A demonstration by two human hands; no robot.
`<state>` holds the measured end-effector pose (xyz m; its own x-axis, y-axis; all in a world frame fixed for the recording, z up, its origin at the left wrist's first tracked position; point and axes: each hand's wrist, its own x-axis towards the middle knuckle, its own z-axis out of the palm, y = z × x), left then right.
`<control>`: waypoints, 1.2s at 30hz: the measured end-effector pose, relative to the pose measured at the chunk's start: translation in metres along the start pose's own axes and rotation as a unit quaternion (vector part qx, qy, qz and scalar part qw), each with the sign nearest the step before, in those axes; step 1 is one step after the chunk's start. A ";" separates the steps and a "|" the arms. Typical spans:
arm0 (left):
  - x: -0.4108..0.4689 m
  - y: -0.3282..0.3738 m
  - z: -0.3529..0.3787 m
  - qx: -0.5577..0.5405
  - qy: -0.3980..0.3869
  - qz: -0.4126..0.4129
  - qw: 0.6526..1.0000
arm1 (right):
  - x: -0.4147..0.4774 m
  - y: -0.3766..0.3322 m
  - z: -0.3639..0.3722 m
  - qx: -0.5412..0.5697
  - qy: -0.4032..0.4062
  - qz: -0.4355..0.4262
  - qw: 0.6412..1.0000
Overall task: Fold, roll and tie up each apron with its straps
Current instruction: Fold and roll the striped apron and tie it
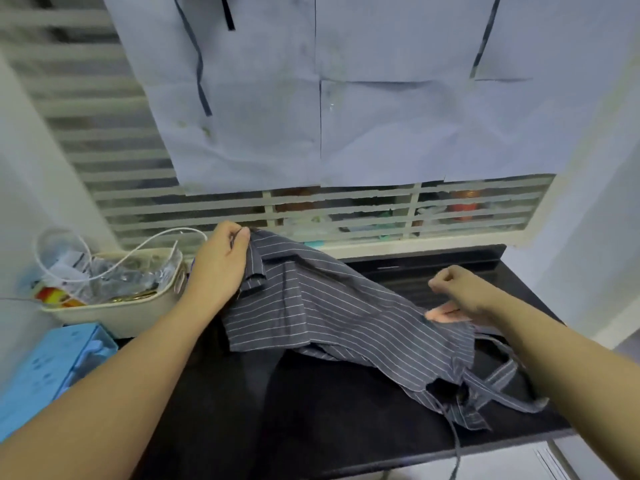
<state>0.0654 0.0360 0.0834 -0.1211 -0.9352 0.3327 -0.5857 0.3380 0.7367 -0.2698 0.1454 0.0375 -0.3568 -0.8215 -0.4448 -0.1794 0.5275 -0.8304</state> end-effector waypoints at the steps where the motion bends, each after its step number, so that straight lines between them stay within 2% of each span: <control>1: 0.001 0.003 -0.005 -0.008 0.002 -0.001 1.000 | -0.003 -0.006 0.008 -0.030 -0.044 0.002 0.999; 4: 0.003 0.012 -0.013 -0.014 0.008 0.006 1.000 | -0.001 0.003 0.041 -0.154 -0.126 0.019 0.980; 6: 0.007 0.018 -0.015 -0.008 0.012 0.016 1.000 | 0.003 0.018 0.063 -0.202 -0.117 0.024 0.972; 8: 0.008 0.024 -0.017 -0.011 0.017 0.030 0.999 | 0.011 0.038 0.074 -0.220 -0.066 0.020 0.973; 10: 0.010 0.028 -0.020 -0.014 0.027 0.047 0.998 | 0.014 0.053 0.075 -0.213 -0.024 0.038 0.976; 12: 0.011 0.029 -0.025 -0.028 0.029 0.049 0.998 | 0.013 0.053 0.070 -0.137 -0.005 0.055 0.989; 14: 0.011 0.028 -0.032 -0.067 -0.001 0.031 0.997 | 0.014 0.031 0.058 -0.055 0.048 0.003 0.997; 16: 0.005 0.026 -0.036 -0.089 -0.097 -0.004 0.991 | 0.006 -0.011 0.046 -0.013 0.084 -0.095 0.992; 18: -0.004 0.024 -0.034 -0.019 -0.281 -0.011 0.959 | -0.012 -0.063 0.033 0.028 0.055 -0.183 0.981; 20: -0.013 0.025 -0.025 0.069 -0.481 -0.025 0.874 | -0.031 -0.109 0.019 0.072 0.015 -0.244 0.967; 21: -0.017 0.028 -0.021 0.073 -0.548 -0.050 0.832 | -0.042 -0.130 0.014 0.098 0.006 -0.270 0.958; 22: -0.015 0.031 -0.016 0.062 -0.575 -0.070 0.813 | -0.055 -0.149 0.008 0.121 0.008 -0.296 0.947; 23: -0.014 0.035 -0.012 0.047 -0.569 -0.079 0.817 | -0.066 -0.165 0.004 0.139 0.013 -0.317 0.938; 26: 0.002 0.042 0.003 -0.004 -0.435 -0.064 0.898 | -0.096 -0.198 -0.007 0.195 0.008 -0.374 0.906; 28: 0.009 0.043 0.015 -0.042 -0.385 -0.080 0.918 | -0.108 -0.209 -0.008 0.207 -0.007 -0.397 0.894; 31: 0.008 0.050 0.042 -0.046 -0.408 -0.097 0.906 | -0.123 -0.216 -0.013 0.240 -0.006 -0.396 0.886; 36: 0.008 0.066 0.072 -0.179 -0.416 -0.155 0.878 | -0.140 -0.215 -0.030 0.279 0.022 -0.382 0.881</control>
<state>-0.0321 0.0433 0.0919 -0.6305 -0.6917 -0.3522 -0.4224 -0.0750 0.9033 -0.2087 0.1533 0.2885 -0.3647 -0.8751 0.3181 0.0918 -0.3737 -0.9230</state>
